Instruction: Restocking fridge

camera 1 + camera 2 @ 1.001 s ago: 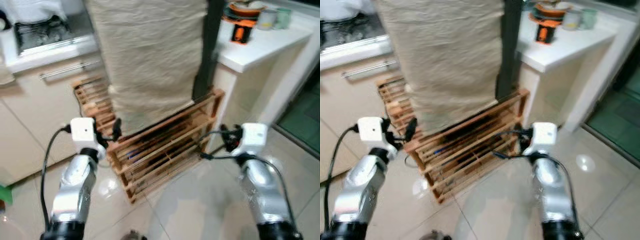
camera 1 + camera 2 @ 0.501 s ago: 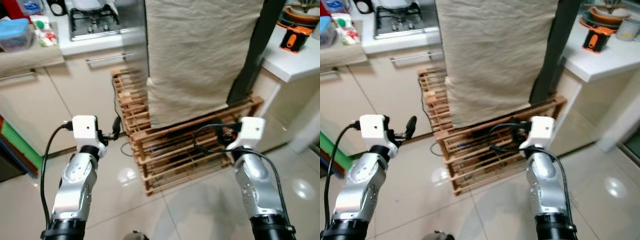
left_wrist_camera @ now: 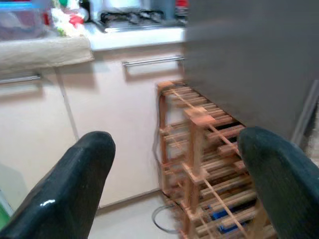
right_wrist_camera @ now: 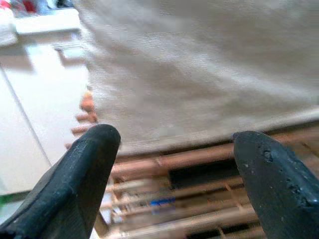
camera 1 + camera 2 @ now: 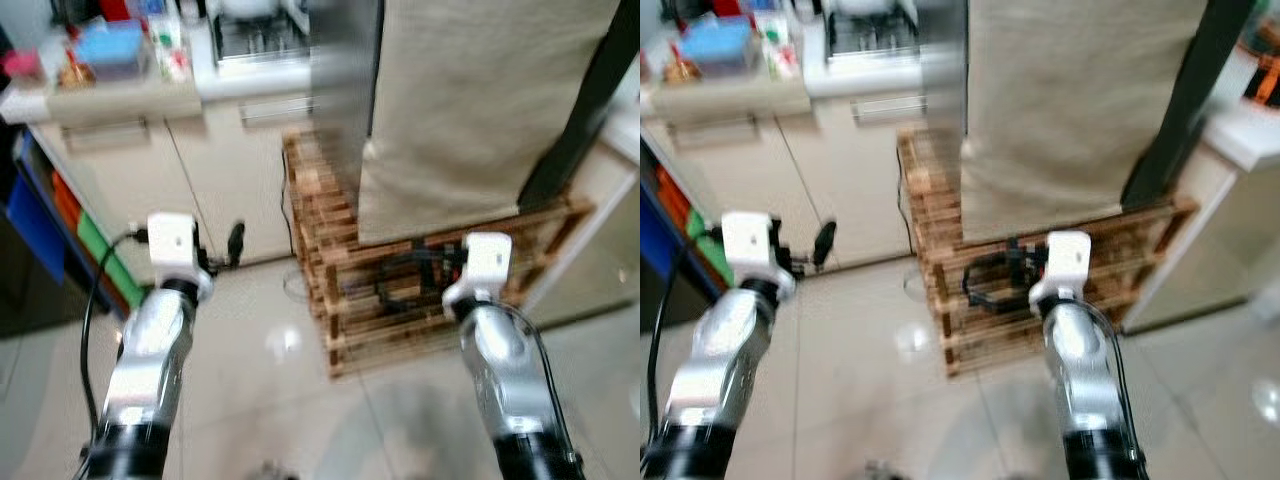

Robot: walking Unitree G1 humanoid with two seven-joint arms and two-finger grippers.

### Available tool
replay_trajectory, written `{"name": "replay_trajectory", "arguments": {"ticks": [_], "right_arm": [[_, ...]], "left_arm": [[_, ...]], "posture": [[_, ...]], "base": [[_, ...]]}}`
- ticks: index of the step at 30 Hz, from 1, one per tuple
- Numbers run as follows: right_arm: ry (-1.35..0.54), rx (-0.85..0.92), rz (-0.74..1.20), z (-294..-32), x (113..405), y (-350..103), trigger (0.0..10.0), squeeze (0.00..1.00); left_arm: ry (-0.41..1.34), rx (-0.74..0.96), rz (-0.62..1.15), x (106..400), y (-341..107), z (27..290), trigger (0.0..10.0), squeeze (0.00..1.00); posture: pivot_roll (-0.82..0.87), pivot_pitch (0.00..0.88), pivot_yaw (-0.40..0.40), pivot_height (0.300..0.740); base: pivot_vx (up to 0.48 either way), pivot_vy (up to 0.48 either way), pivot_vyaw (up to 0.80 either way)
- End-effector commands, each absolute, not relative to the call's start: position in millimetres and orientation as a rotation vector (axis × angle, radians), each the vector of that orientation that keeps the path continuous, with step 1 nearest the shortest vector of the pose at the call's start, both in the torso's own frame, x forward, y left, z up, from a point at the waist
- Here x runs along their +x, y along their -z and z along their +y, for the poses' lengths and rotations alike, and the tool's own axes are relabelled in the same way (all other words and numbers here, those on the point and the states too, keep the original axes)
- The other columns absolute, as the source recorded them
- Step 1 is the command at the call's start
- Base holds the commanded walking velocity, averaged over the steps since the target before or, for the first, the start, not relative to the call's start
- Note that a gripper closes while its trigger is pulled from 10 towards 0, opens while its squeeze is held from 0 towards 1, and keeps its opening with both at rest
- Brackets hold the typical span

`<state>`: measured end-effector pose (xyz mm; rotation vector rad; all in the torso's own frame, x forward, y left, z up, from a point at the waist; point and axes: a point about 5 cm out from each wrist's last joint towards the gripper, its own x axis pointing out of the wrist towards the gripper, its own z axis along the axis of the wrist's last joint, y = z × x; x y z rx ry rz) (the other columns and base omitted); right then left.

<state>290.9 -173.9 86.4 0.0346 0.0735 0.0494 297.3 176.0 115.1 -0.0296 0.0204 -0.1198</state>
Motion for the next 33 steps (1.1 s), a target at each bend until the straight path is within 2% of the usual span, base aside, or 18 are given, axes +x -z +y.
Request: {"name": "replay_trajectory", "arguments": {"ticks": [1, 16, 22, 27, 33], "right_arm": [[-0.046, 0.045, 0.072, -171.9, 292.4, -87.8, 10.0, 0.0], [0.101, -0.036, -0.071, -193.7, 290.9, -107.4, 10.0, 0.0], [0.089, 0.001, -0.034, -190.6, 292.1, -101.7, 10.0, 0.0], [0.072, -0.03, -0.017, -184.9, 292.4, -98.3, 10.0, 0.0], [0.066, -0.018, -0.018, -183.0, 294.8, -98.1, 10.0, 0.0]], "left_arm": [[0.101, -0.01, 0.019, 299.8, -117.2, 184.6, 10.0, 0.0], [0.128, -0.061, -0.005, 303.8, -118.4, 179.9, 10.0, 0.0], [0.198, -0.059, -0.045, 304.8, -127.3, 168.4, 10.0, 0.0], [0.231, -0.077, -0.067, 306.0, -130.6, 164.7, 10.0, 0.0], [0.23, -0.076, -0.073, 308.9, -132.5, 166.4, 10.0, 0.0]], "posture": [[-0.09, 0.012, 0.052, 0.74], [-0.09, 0.006, 0.053, 0.74], [-0.1, 0.0, 0.05, 0.74], [-0.1, 0.0, 0.052, 0.74], [-0.1, 0.0, 0.057, 0.74]], "base": [[0.0, 0.48, -0.68], [0.0, 0.476, -0.67], [0.0, 0.0, -0.21], [0.412, 0.0, 0.0], [0.431, 0.0, -0.7]]}}
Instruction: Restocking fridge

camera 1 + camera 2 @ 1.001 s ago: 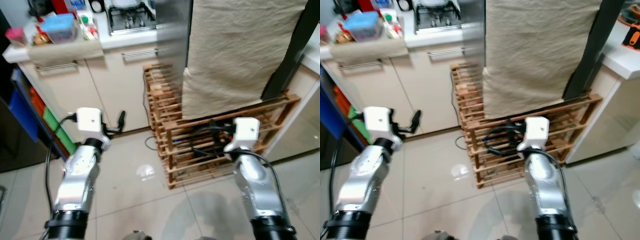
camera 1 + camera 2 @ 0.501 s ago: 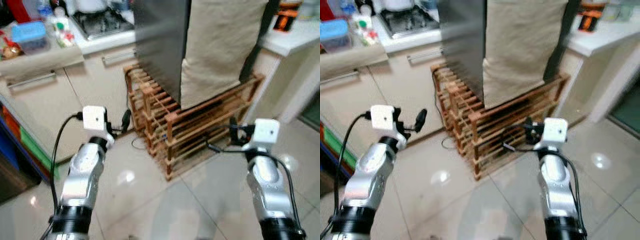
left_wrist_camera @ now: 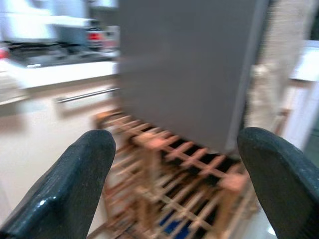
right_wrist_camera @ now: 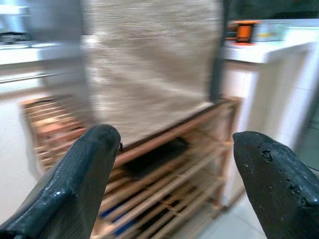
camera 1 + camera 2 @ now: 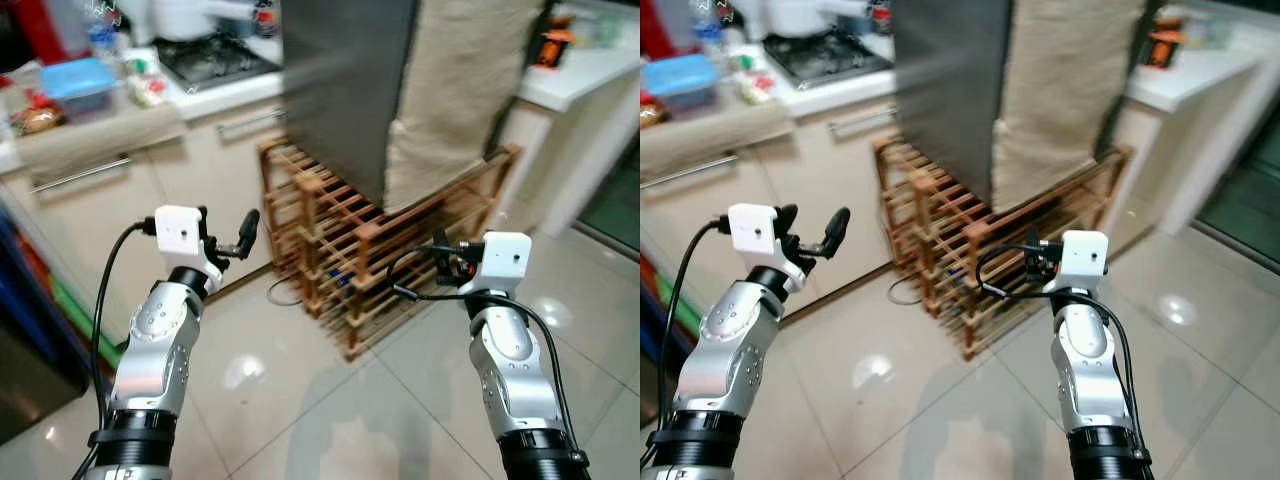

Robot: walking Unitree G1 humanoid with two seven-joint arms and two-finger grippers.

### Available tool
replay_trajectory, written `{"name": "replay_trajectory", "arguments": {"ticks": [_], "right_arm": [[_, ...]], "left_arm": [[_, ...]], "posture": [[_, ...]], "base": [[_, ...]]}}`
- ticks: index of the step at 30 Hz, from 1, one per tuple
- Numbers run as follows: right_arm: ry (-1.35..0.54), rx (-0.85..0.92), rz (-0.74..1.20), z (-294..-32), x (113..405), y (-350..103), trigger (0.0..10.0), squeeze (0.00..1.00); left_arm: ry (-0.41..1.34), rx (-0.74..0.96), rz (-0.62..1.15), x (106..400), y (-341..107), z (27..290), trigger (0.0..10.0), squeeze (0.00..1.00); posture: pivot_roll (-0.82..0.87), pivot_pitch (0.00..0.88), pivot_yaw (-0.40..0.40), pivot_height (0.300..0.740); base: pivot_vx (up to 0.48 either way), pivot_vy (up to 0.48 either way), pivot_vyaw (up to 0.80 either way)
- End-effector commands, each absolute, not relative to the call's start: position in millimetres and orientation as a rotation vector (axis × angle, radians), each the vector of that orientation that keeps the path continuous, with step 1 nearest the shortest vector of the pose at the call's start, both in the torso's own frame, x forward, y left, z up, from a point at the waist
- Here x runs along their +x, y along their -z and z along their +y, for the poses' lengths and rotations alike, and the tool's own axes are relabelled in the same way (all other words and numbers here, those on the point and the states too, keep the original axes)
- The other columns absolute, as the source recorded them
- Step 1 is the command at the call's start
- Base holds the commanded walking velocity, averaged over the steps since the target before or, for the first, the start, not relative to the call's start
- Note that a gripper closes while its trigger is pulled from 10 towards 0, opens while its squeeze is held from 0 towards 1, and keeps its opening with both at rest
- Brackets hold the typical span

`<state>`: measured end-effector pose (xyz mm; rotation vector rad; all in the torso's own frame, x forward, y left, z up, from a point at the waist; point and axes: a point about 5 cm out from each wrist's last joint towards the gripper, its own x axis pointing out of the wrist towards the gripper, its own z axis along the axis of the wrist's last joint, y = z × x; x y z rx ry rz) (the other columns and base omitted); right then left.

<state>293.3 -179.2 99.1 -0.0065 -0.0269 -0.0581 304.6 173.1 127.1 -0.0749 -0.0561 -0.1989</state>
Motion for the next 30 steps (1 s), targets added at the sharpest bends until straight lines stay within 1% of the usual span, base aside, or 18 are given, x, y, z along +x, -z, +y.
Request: {"name": "replay_trajectory", "arguments": {"ticks": [1, 9, 12, 20, 24, 27, 30], "right_arm": [[0.064, -0.017, -0.017, -183.1, 295.8, -98.0, 10.0, 0.0], [0.056, -0.02, -0.014, -182.1, 298.1, -97.9, 10.0, 0.0], [0.051, -0.021, -0.019, -181.3, 298.3, -98.2, 10.0, 0.0], [0.041, -0.027, -0.024, -179.5, 298.7, -97.9, 10.0, 0.0], [0.036, -0.03, -0.025, -178.4, 299.6, -98.3, 10.0, 0.0], [0.031, -0.032, -0.025, -178.1, 299.9, -98.4, 10.0, 0.0], [0.026, -0.032, -0.026, -177.5, 299.9, -98.3, 10.0, 0.0]], "left_arm": [[0.232, -0.076, -0.076, 309.8, -133.2, 166.0, 10.0, 0.0], [0.221, -0.08, -0.077, 311.5, -133.2, 165.8, 10.0, 0.0], [0.215, -0.087, -0.077, 311.6, -133.3, 166.2, 10.0, 0.0], [0.211, -0.098, -0.08, 311.3, -133.4, 166.1, 10.0, 0.0], [0.177, -0.104, -0.082, 313.1, -133.5, 170.1, 10.0, 0.0], [0.167, -0.109, -0.093, 313.2, -133.8, 171.0, 10.0, 0.0], [0.184, -0.089, -0.089, 313.2, -133.7, 166.1, 10.0, 0.0]], "posture": [[-0.1, 0.0, 0.057, 0.74], [-0.1, 0.0, 0.057, 0.74], [-0.1, 0.0, 0.056, 0.74], [-0.1, 0.0, 0.054, 0.74], [-0.1, 0.0, 0.052, 0.74], [-0.1, 0.0, 0.052, 0.74], [-0.1, 0.0, 0.05, 0.74]], "base": [[0.435, 0.0, -0.69], [0.431, 0.0, -0.68], [0.308, 0.361, -0.22], [0.0, 0.463, 0.0], [0.0, 0.475, 0.0], [0.0, 0.0, 0.0], [0.0, 0.0, 0.0]]}}
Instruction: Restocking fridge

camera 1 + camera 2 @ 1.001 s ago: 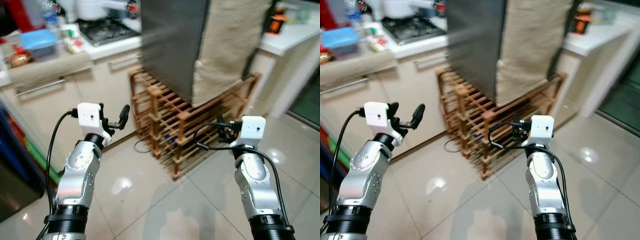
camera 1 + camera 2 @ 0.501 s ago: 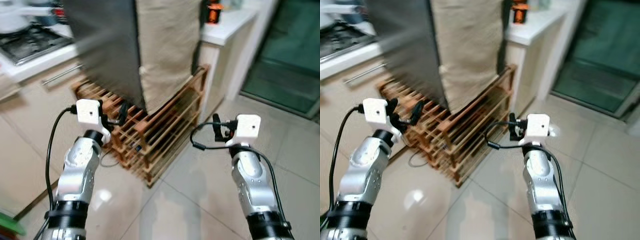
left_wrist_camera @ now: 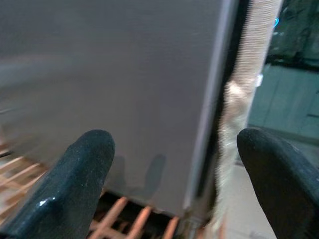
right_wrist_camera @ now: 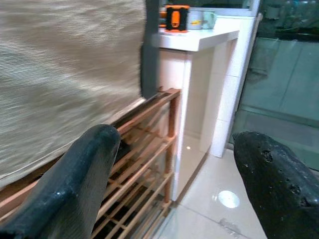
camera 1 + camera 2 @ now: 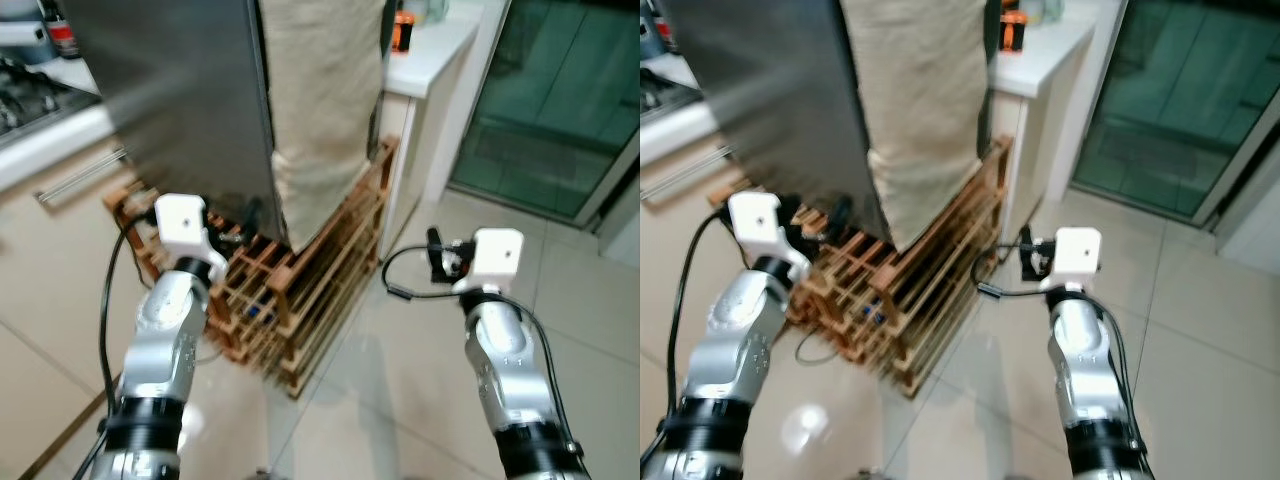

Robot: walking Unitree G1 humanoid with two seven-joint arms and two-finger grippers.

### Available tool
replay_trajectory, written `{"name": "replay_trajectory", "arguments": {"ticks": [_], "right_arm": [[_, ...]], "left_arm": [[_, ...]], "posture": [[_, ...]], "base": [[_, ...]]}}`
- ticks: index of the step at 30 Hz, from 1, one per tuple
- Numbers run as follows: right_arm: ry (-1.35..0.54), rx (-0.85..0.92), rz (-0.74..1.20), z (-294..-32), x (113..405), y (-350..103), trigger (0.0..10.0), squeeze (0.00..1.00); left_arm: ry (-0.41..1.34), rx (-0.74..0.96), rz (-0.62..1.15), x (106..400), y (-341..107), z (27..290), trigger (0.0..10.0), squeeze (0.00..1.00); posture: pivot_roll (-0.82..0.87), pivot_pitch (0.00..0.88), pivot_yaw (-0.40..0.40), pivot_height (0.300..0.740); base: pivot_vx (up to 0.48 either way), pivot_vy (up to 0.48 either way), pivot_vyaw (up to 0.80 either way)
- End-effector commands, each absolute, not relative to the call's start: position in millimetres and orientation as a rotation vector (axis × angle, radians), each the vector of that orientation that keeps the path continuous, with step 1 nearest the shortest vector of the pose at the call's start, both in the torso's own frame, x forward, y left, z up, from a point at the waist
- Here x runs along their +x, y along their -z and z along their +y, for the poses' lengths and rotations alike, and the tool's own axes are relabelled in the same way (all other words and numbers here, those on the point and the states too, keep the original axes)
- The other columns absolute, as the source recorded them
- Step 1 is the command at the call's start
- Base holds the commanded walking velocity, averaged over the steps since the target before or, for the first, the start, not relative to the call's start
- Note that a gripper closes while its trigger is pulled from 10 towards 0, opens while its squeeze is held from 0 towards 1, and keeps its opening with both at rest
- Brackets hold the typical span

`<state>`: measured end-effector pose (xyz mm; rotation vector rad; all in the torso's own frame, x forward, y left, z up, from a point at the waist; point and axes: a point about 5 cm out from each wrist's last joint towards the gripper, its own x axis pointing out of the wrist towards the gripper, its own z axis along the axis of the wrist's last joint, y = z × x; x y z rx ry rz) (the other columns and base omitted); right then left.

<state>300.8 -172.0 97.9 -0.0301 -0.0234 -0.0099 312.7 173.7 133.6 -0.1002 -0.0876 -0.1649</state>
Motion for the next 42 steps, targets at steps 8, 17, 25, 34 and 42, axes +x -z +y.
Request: {"name": "replay_trajectory", "arguments": {"ticks": [8, 17, 25, 34, 42], "right_arm": [[0.034, -0.043, -0.03, -178.5, 299.7, -99.8, 10.0, 0.0], [0.006, -0.107, -0.148, -184.1, 230.4, -125.2, 10.0, 0.0], [0.096, -0.124, -0.059, -209.2, 217.0, -112.5, 10.0, 0.0], [0.072, -0.08, -0.109, -187.7, 241.2, -126.8, 10.0, 0.0], [0.067, -0.081, -0.092, -187.5, 245.5, -122.6, 10.0, 0.0]], "left_arm": [[0.186, -0.079, -0.1, 315.1, -136.9, 165.9, 10.0, 0.0], [0.298, -0.083, -0.038, 237.2, -124.2, 182.1, 10.0, 0.0], [0.24, -0.088, -0.134, 239.5, -145.7, 181.3, 10.0, 0.0], [0.184, -0.097, -0.155, 264.6, -162.7, 179.8, 10.0, 0.0], [0.188, -0.104, -0.151, 268.9, -163.3, 176.3, 10.0, 0.0]], "posture": [[-0.1, 0.0, 0.051, 0.74], [-0.1, 0.0, 0.053, 0.74], [-0.07, 0.0, 0.013, 0.74], [-0.07, 0.0, 0.032, 0.74], [-0.08, 0.0, 0.04, 0.74]], "base": [[0.0, 0.0, -0.39], [0.0, 0.0, -0.14], [0.0, 0.0, 0.0], [0.48, 0.0, 0.0], [0.475, 0.0, 0.0]]}}
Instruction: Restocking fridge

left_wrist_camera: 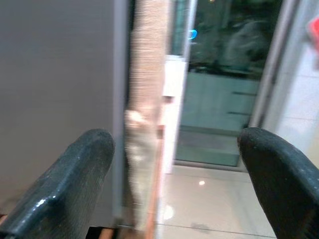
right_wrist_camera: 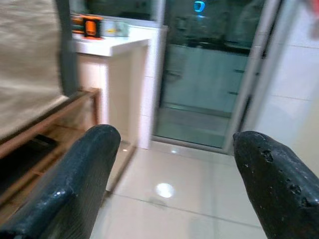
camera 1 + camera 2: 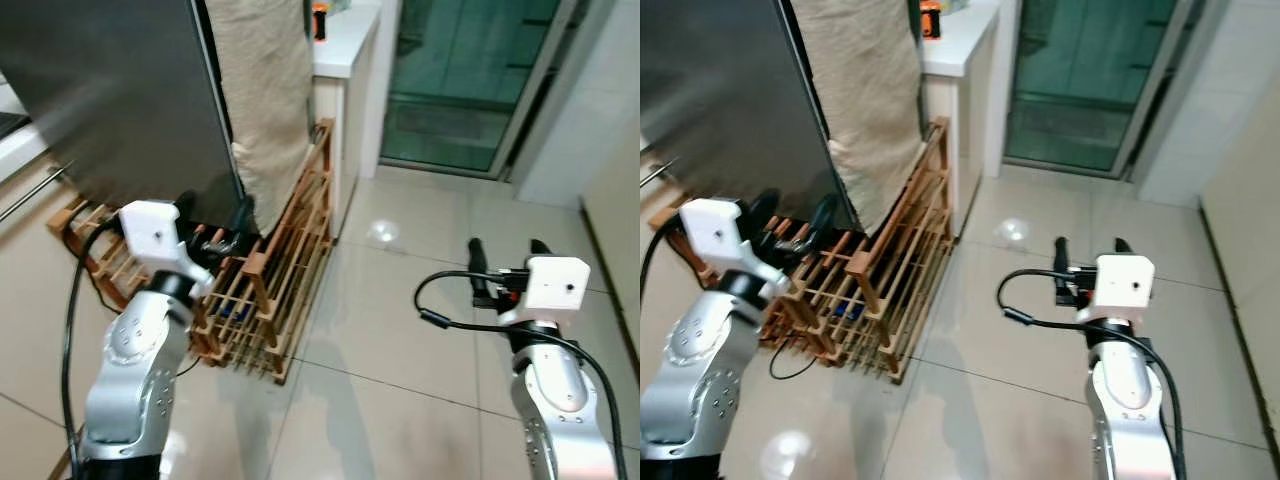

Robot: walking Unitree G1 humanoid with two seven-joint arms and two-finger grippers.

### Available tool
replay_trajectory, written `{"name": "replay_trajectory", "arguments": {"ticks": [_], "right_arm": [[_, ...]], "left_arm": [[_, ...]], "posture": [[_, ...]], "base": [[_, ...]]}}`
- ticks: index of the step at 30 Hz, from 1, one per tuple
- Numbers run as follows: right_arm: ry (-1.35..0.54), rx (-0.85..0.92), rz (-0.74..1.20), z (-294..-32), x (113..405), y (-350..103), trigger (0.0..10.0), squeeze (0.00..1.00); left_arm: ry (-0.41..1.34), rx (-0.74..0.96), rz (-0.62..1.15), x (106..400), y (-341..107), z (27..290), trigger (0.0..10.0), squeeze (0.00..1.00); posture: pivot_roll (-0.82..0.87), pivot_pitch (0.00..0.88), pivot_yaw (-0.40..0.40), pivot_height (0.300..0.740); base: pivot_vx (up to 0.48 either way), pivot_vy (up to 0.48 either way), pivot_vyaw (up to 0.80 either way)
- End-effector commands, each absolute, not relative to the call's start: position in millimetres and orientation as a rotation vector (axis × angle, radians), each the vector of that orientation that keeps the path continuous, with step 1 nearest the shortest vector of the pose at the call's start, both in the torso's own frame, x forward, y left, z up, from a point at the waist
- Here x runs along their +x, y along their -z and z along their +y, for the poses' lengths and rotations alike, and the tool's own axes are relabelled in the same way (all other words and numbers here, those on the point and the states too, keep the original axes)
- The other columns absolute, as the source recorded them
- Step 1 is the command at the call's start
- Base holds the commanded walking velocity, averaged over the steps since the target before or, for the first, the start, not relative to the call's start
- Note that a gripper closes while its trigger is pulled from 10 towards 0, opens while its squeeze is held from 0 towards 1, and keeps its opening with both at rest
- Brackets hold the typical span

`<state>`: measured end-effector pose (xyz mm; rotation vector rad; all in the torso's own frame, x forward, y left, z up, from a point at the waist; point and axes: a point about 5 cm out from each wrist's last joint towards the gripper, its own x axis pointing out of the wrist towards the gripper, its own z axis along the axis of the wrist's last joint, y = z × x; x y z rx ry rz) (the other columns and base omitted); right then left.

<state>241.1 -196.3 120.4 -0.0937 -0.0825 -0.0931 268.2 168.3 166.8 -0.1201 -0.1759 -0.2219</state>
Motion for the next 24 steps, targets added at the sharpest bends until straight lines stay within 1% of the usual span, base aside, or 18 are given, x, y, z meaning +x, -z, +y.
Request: {"name": "replay_trajectory", "arguments": {"ticks": [1, 6, 7, 10, 15, 16, 17, 19, 23, 24], "right_arm": [[0.064, -0.081, -0.094, -187.1, 246.3, -122.9, 10.0, 0.0], [0.055, -0.086, -0.097, -186.6, 248.2, -123.2, 10.0, 0.0], [0.053, -0.086, -0.098, -186.3, 248.9, -122.9, 10.0, 0.0], [0.036, -0.088, -0.103, -183.7, 252.4, -123.1, 10.0, 0.0], [0.027, -0.088, -0.115, -181.2, 257.0, -127.7, 10.0, 0.0], [0.028, -0.085, -0.116, -181.2, 257.8, -128.4, 10.0, 0.0], [0.029, -0.077, -0.115, -181.1, 260.1, -128.8, 10.0, 0.0], [0.029, -0.072, -0.112, -181.0, 262.3, -128.7, 10.0, 0.0], [0.062, -0.042, -0.104, -185.2, 267.6, -129.5, 10.0, 0.0], [0.062, -0.042, -0.104, -185.2, 267.6, -129.5, 10.0, 0.0]], "left_arm": [[0.19, -0.105, -0.153, 270.1, -164.4, 175.0, 10.0, 0.0], [0.181, -0.113, -0.159, 273.2, -166.3, 174.6, 10.0, 0.0], [0.166, -0.11, -0.163, 273.9, -166.7, 176.0, 10.0, 0.0], [0.145, -0.139, -0.188, 276.7, -170.6, 177.9, 10.0, 0.0], [0.166, -0.124, -0.185, 284.2, -174.6, 173.8, 10.0, 0.0], [0.178, -0.126, -0.176, 288.3, -175.1, 171.3, 10.0, 0.0], [0.22, -0.121, -0.154, 300.4, -177.3, 160.1, 10.0, 0.0], [0.253, -0.125, -0.141, 308.9, -180.3, 149.9, 10.0, 0.0], [0.325, -0.145, -0.12, 318.6, -186.6, 130.7, 10.0, 0.0], [0.325, -0.145, -0.12, 318.6, -186.6, 130.7, 10.0, 0.0]], "posture": [[-0.09, 0.0, 0.043, 0.74], [-0.09, 0.0, 0.043, 0.74], [-0.09, 0.0, 0.047, 0.74], [-0.09, 0.0, 0.045, 0.74], [-0.09, 0.0, 0.036, 0.74], [-0.09, 0.0, 0.036, 0.74], [-0.09, 0.0, 0.03, 0.74], [-0.09, 0.0, 0.03, 0.74], [-0.11, 0.0, 0.045, 0.74], [-0.11, 0.0, 0.045, 0.74]], "base": [[0.446, 0.0, 0.0], [0.441, 0.0, 0.0], [0.345, 0.334, 0.0], [0.0, 0.0, 0.0], [0.0, 0.0, 0.0], [0.0, 0.0, 0.0], [0.0, 0.0, 0.0], [0.0, 0.0, 0.0], [0.0, 0.0, 0.0], [0.0, 0.0, 0.0]]}}
